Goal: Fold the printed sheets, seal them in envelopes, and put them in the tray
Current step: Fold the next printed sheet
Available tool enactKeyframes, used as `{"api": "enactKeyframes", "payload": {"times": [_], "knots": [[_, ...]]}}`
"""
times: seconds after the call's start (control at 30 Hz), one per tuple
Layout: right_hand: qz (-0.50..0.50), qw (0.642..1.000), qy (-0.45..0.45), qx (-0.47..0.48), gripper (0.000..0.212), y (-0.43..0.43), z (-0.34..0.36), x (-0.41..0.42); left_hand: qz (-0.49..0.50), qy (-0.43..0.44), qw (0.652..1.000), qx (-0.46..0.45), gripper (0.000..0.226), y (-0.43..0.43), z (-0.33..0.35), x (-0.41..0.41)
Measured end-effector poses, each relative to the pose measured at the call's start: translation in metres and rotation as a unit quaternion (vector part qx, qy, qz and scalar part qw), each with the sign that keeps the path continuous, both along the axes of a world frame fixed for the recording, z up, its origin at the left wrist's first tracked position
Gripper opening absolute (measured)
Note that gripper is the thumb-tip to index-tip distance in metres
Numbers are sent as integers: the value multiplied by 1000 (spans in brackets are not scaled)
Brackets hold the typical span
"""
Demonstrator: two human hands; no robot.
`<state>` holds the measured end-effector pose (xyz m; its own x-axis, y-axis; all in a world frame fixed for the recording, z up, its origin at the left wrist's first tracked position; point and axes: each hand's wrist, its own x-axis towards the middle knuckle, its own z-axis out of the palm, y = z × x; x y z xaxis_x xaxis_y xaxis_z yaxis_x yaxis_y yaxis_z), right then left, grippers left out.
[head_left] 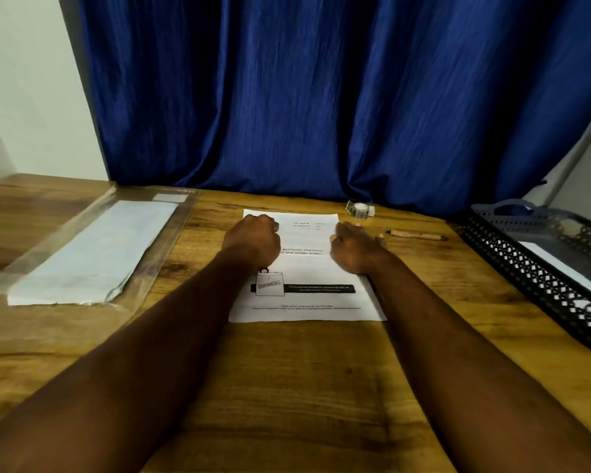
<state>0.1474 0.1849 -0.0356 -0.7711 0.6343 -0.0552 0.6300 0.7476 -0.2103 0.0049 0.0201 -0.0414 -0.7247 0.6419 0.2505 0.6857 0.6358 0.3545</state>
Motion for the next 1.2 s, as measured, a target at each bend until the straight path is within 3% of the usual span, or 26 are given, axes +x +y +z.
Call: {"api": "enactKeyframes", "payload": {"times": [0.23, 0.4, 0.5, 0.63, 0.83, 1.03, 1.2], "knots": [[-43, 998, 31, 31, 59, -2, -6, 0, -2, 20, 1000, -2, 45, -2, 1, 7], [-67, 982, 168, 45, 42, -6, -12, 8, -4, 43, 997, 56, 28, -12, 6, 12], [-70, 972, 217, 61, 33, -15, -8, 11, 3, 39, 995, 95, 28, -21, 13, 18], [-3, 958, 270, 98, 27, -31, 1, 16, 25, 21, 992, 119, 22, -35, 29, 19], [106, 946, 306, 21, 29, -72, 16, 4, 69, 51, 996, 21, 32, -76, 50, 8], [213, 936, 281, -8, 28, -138, 25, -24, 120, 14, 989, -81, 48, -152, 71, -9], [288, 930, 227, -30, 33, -185, 30, -44, 58, -38, 975, -210, 50, -219, 79, -26]]}}
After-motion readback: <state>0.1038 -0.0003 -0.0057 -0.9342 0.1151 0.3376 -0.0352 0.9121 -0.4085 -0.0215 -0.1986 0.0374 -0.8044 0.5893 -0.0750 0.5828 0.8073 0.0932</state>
